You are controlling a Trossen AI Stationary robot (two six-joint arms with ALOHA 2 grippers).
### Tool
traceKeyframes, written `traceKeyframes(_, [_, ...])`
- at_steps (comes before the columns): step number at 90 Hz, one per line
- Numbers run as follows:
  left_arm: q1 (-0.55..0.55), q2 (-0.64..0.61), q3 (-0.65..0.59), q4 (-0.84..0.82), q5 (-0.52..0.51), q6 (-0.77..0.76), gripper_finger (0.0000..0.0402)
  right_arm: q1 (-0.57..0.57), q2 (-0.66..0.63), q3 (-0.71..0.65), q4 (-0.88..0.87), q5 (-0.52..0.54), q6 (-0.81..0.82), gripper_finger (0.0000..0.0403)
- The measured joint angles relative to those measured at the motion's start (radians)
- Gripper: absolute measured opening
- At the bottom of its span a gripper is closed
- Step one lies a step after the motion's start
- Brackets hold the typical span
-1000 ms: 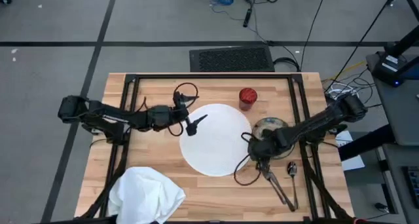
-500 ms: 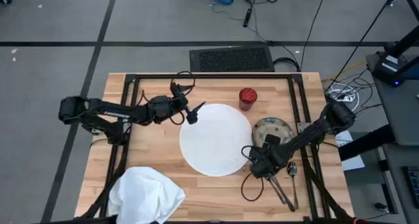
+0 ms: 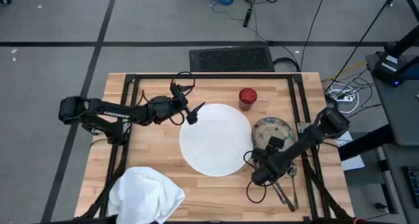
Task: Set table place
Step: Put the decorated ceramic plate on the placemat
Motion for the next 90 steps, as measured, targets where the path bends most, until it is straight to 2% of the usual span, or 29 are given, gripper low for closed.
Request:
traceKeyframes(21, [-0.001, 0.000, 0.000, -0.004, 0.000, 0.000, 0.0400, -0.005, 0.027, -0.010, -0.041, 0.045, -0.021, 0.0036])
traceKeyframes(31, [-0.001, 0.000, 0.000, -0.003, 0.000, 0.001, 0.0400, -0.002, 0.027, -0.006, -0.071, 0.050, -0.016, 0.0018])
traceKeyframes(49, [-0.001, 0.000, 0.000, -0.001, 0.000, 0.001, 0.0400, 0.003, 0.027, 0.089, -0.238, 0.047, -0.021, 0.0008])
traceKeyframes(62, [-0.001, 0.000, 0.000, -0.001, -0.007, 0.009, 0.0400, 0.006, 0.020, 0.192, -0.330, 0.072, -0.114, 0.0003])
traceKeyframes(90, [-0.001, 0.000, 0.000, -0.018, -0.068, 0.010, 0.0400, 0.034, 0.020, 0.356, -0.399, 0.217, -0.285, 0.0001])
